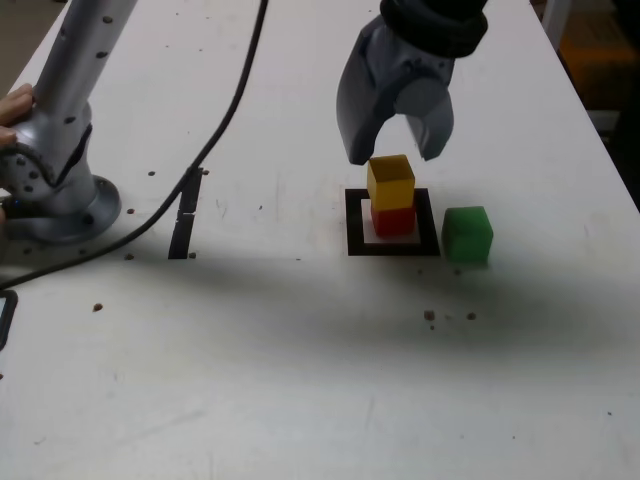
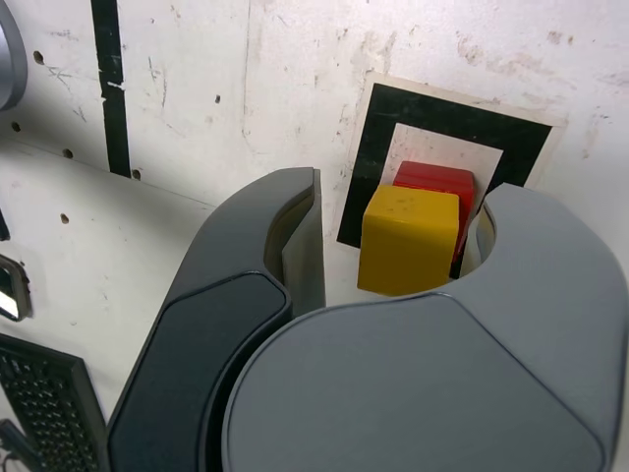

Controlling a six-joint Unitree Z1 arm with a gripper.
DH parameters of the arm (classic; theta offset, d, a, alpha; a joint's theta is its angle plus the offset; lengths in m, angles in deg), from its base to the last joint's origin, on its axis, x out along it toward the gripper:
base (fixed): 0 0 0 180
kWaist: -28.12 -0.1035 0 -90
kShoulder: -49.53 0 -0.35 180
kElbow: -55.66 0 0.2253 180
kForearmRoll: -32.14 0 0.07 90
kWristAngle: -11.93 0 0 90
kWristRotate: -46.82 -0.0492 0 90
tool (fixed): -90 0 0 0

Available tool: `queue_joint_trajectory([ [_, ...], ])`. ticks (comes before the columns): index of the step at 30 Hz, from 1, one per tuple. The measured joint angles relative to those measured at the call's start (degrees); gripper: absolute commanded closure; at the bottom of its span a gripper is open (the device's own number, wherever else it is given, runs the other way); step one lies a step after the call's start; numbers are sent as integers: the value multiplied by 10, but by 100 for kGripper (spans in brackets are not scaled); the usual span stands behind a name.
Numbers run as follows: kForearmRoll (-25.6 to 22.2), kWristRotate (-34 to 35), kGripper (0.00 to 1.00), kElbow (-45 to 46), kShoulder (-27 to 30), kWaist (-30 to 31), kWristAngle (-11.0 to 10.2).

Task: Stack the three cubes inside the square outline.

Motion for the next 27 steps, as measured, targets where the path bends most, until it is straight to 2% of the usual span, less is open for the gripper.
queue_joint_trajectory([
  [6, -1, 11, 30, 0, 42, 13, -10],
  [11, -1, 21, 28, -16, 54, 32, -17],
  [18, 1, 26, 24, -75, 77, 87, -40],
  [23, 5, 33, 24, -98, 75, 116, -36],
  [27, 6, 33, 24, -119, 49, 121, -32],
])
